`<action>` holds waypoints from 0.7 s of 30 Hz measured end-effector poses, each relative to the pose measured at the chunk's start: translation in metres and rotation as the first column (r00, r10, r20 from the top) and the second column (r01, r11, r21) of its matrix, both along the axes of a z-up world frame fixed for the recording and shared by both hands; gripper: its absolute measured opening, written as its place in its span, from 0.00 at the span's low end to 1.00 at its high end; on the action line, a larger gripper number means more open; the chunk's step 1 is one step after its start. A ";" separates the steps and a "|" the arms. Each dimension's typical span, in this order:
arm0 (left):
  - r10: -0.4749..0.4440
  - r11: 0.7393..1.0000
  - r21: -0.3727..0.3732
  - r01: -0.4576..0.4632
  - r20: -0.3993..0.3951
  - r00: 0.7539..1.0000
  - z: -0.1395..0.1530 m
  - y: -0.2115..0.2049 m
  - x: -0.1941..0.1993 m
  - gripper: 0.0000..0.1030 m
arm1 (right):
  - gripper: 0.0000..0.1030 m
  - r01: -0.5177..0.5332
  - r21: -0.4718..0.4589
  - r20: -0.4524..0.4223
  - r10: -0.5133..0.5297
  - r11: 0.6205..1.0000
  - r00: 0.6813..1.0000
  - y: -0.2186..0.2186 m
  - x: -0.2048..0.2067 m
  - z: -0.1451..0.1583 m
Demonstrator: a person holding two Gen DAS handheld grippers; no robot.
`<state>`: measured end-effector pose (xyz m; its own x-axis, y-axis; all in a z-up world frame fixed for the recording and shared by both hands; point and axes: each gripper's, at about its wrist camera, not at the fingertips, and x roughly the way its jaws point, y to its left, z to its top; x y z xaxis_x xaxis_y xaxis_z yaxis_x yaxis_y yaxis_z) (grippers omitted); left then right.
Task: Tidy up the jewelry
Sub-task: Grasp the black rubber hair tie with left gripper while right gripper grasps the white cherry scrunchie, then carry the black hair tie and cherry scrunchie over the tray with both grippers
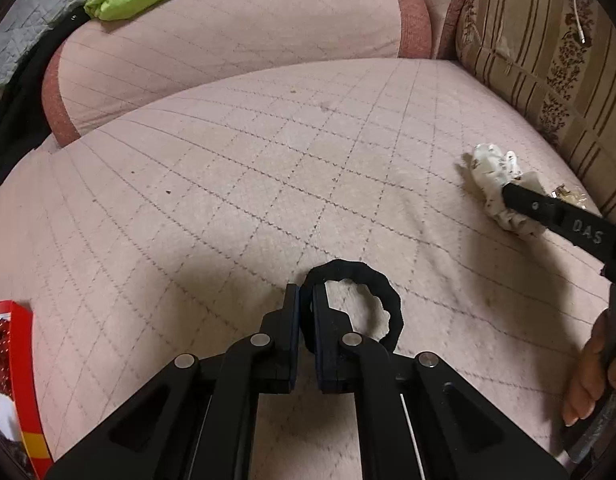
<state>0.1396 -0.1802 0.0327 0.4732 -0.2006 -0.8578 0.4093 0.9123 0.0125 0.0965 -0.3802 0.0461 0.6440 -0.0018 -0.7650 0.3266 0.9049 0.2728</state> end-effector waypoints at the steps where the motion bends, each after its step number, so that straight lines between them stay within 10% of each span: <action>1: 0.004 1.000 -0.018 -0.004 -0.007 1.000 0.004 0.004 -0.002 0.06 | 0.16 -0.003 -0.002 0.005 0.003 1.000 1.000 0.002 -0.002 0.002; 21: 0.185 0.976 -0.129 -0.172 0.093 0.978 0.097 0.127 -0.100 0.06 | 0.15 -0.145 0.020 0.058 0.144 0.989 0.988 0.101 -0.098 0.040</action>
